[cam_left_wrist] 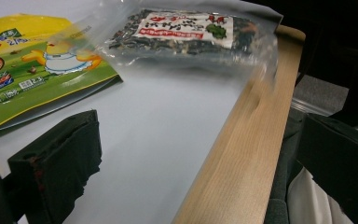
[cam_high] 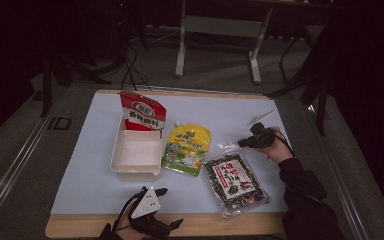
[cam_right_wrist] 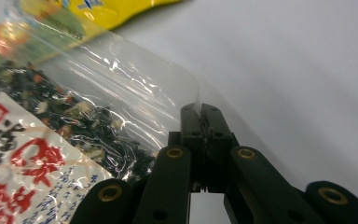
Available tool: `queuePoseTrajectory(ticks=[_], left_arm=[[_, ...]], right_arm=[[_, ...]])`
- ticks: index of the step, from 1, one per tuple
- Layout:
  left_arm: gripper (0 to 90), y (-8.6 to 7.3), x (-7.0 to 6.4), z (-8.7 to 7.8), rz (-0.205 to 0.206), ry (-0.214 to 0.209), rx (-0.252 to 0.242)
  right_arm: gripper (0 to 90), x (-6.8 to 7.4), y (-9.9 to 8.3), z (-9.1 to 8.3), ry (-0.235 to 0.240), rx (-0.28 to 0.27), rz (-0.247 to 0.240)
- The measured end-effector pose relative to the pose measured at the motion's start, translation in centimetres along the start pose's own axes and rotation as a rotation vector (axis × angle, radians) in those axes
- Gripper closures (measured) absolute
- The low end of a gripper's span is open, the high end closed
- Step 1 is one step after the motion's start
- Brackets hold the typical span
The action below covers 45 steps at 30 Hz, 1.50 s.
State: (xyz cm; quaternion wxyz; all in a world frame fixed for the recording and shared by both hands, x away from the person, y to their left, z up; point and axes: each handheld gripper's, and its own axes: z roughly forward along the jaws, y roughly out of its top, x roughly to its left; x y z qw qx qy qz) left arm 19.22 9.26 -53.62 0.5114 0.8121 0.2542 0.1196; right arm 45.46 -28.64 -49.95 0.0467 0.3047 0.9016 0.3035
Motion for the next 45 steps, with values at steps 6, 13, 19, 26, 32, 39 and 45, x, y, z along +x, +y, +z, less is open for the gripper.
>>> queuePoseTrajectory(ticks=[6, 13, 19, 26, 32, 39, 45], left_arm=[[1.8, 0.1, 0.0, 0.2, 0.003, -0.008, 0.001], [1.8, 0.6, 0.4, 0.7, -0.007, -0.01, 0.001], [1.8, 1.5, 1.1, 1.1, -0.029, -0.023, 0.002], [2.2, 2.3, 1.5, 1.7, -0.056, -0.038, 0.022], [2.6, 2.6, 2.0, 2.1, -0.104, -0.047, 0.008], [6.9, 2.5, 2.3, 3.0, -0.106, -0.055, 0.029], [10.6, 2.8, 2.4, 4.1, -0.122, -0.079, 0.015]], right_arm=[[89.9, 0.8, 0.7, -2.2, -0.028, -0.05, -0.018], [89.9, 2.3, 1.4, -4.8, -0.053, -0.114, -0.055], [90.0, 3.7, 2.1, -7.0, -0.062, -0.161, -0.089], [90.0, 5.8, 3.2, -9.4, -0.062, -0.217, -0.156], [90.0, 8.1, 3.9, -11.1, -0.046, -0.258, -0.221], [90.0, 11.4, 4.5, -12.6, -0.037, -0.309, -0.313], [90.0, 14.0, 4.7, -14.1, -0.016, -0.347, -0.386]])
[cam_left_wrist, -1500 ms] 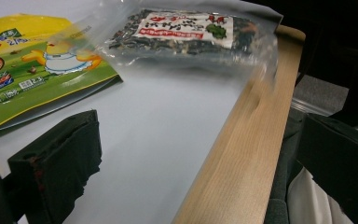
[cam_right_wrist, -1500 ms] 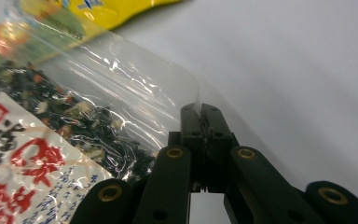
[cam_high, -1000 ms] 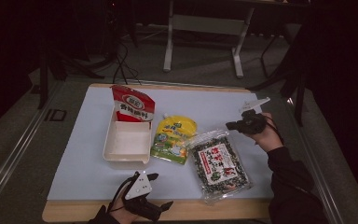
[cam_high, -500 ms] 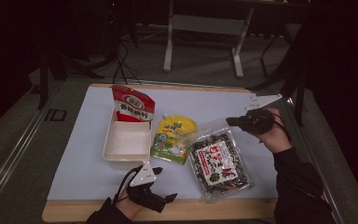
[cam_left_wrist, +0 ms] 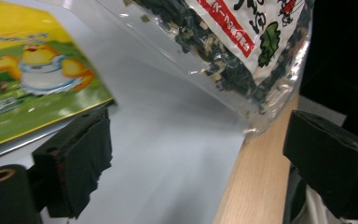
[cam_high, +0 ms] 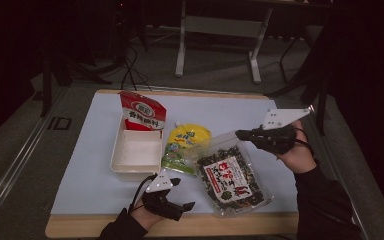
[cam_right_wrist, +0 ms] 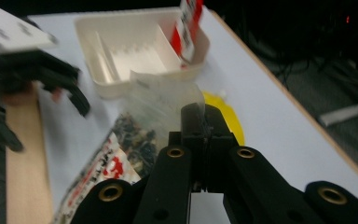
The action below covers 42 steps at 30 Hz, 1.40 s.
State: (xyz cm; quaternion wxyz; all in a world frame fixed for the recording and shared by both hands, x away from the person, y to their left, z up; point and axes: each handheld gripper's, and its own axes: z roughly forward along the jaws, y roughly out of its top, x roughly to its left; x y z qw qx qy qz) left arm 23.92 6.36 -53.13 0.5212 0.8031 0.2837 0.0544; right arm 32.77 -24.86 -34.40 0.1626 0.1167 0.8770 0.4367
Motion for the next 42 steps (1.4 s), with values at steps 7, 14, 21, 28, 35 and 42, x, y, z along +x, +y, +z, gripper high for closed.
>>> queuePoseTrajectory(ticks=[7, 14, 21, 28, 35, 42], left_arm=[[15.2, 0.5, 0.6, 1.5, -0.009, -0.041, -0.045], [24.3, 1.3, 0.5, 2.4, 0.002, -0.123, -0.154], [56.0, 2.4, -0.2, 1.2, 0.027, -0.17, -0.233], [74.9, 4.1, -1.5, -0.2, 0.034, -0.23, -0.207], [76.2, 5.6, -2.1, -1.6, 0.058, -0.236, -0.187], [77.2, 7.2, -2.1, -3.0, 0.081, -0.166, -0.169]], right_arm=[[90.0, 2.2, 1.3, -1.5, 0.024, -0.06, -0.06], [90.0, 3.1, 1.8, -1.9, 0.049, -0.093, -0.079], [90.0, 3.3, 2.1, -2.1, 0.057, -0.102, -0.081], [89.9, 3.2, 2.5, -2.9, 0.04, -0.124, -0.073], [89.6, 3.0, 2.6, -3.9, 0.042, -0.161, -0.065], [79.5, 2.4, 2.2, -4.5, 0.007, -0.19, -0.048]])
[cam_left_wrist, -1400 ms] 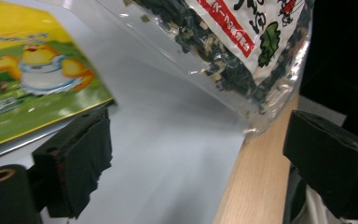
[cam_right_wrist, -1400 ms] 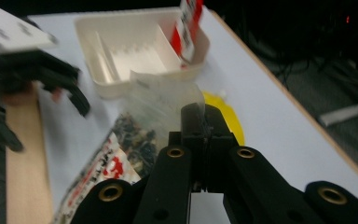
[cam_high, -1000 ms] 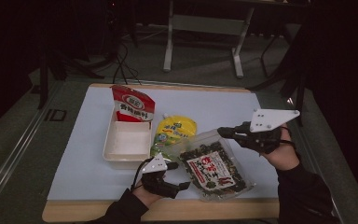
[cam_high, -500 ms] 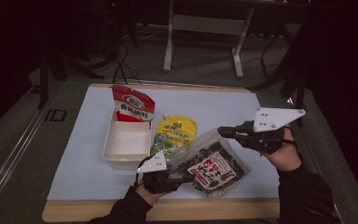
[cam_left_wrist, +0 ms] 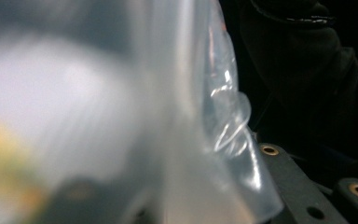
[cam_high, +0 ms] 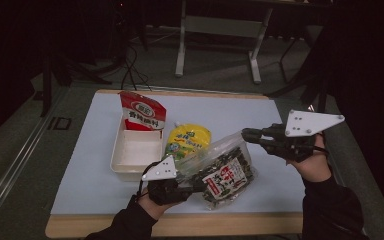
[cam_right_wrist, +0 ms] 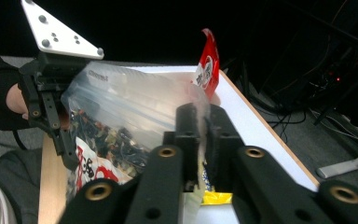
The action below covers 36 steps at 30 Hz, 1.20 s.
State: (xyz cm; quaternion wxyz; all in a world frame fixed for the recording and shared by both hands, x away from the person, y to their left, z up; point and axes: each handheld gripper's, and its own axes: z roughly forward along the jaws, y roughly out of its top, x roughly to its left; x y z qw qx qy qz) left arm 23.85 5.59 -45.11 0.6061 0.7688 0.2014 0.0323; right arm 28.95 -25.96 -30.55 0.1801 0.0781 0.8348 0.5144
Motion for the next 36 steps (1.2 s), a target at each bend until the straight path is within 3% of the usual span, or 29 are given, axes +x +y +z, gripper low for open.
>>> queuePoseTrajectory(ticks=[2, 5, 9, 15, 22, 25, 29, 31, 35, 36], left_arm=[[77.4, 0.4, 0.2, -0.4, -0.001, 0.007, -0.009], [77.4, 0.9, 0.4, -1.0, -0.001, 0.017, -0.028], [77.6, 1.7, 0.5, -1.7, 0.006, 0.039, -0.041], [77.6, 2.9, 0.5, -2.6, 0.012, 0.042, -0.071], [77.6, 4.7, 0.6, -3.9, 0.048, 0.078, -0.08], [77.6, 5.6, 1.1, -5.3, 0.059, 0.119, -0.089], [77.7, 6.3, 1.8, -6.9, 0.069, 0.161, -0.097], [77.6, 6.6, 2.2, -7.7, 0.075, 0.189, -0.098], [77.6, 6.9, 2.8, -9.1, 0.075, 0.226, -0.101], [77.6, 6.8, 3.3, -10.1, 0.073, 0.257, -0.097]], right_arm=[[72.1, -0.2, -0.3, -0.2, 0.01, -0.014, 0.018], [63.3, -0.6, -1.2, -0.1, -0.02, -0.013, 0.042], [58.5, -1.1, -2.7, -0.3, -0.054, -0.015, 0.089], [51.4, -1.5, -4.6, -1.3, -0.068, -0.042, 0.154], [34.2, -1.8, -7.7, -0.4, -0.089, 0.009, 0.242], [31.1, -2.0, -8.7, 0.1, -0.089, 0.011, 0.294], [23.1, -2.1, -10.0, 0.9, -0.099, 0.023, 0.316], [20.1, -2.3, -10.6, 1.3, -0.093, 0.004, 0.345], [14.5, -2.4, -11.4, 1.7, -0.086, -0.026, 0.353], [13.5, -2.4, -11.5, 1.7, -0.085, -0.028, 0.346]])
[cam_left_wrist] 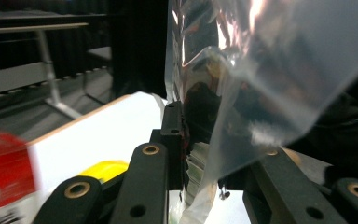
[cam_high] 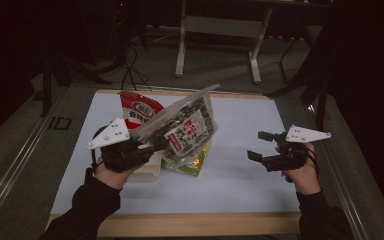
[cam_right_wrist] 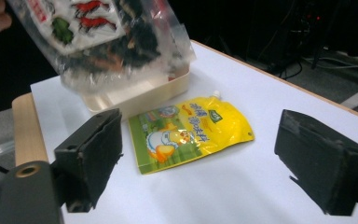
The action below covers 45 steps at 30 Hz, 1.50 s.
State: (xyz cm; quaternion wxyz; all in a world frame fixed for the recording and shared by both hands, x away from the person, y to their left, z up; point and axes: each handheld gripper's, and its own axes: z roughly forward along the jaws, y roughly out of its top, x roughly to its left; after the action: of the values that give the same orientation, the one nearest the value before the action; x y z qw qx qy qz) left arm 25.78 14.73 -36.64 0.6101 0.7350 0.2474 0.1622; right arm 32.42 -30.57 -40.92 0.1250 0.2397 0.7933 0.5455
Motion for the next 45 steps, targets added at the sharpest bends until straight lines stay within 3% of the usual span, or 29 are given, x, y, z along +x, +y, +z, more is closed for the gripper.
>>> queuePoseTrajectory(ticks=[10, 23, 37, 45], left_arm=[[77.6, -1.4, 3.4, -3.5, -0.029, 0.114, 0.05], [77.5, -1.5, 6.5, -7.0, -0.028, 0.188, 0.148], [77.5, -2.2, 8.1, -6.0, -0.025, 0.153, 0.251], [77.5, -2.6, 8.6, -4.8, -0.013, 0.161, 0.29]], right_arm=[[14.6, -0.4, -0.6, 0.2, 0.019, -0.005, 0.024], [14.6, -0.4, -0.9, 1.1, 0.032, 0.014, 0.007], [14.9, -0.5, -0.9, 1.1, 0.037, 0.019, 0.013], [14.9, -0.4, -0.9, 1.1, 0.041, 0.018, 0.011]])
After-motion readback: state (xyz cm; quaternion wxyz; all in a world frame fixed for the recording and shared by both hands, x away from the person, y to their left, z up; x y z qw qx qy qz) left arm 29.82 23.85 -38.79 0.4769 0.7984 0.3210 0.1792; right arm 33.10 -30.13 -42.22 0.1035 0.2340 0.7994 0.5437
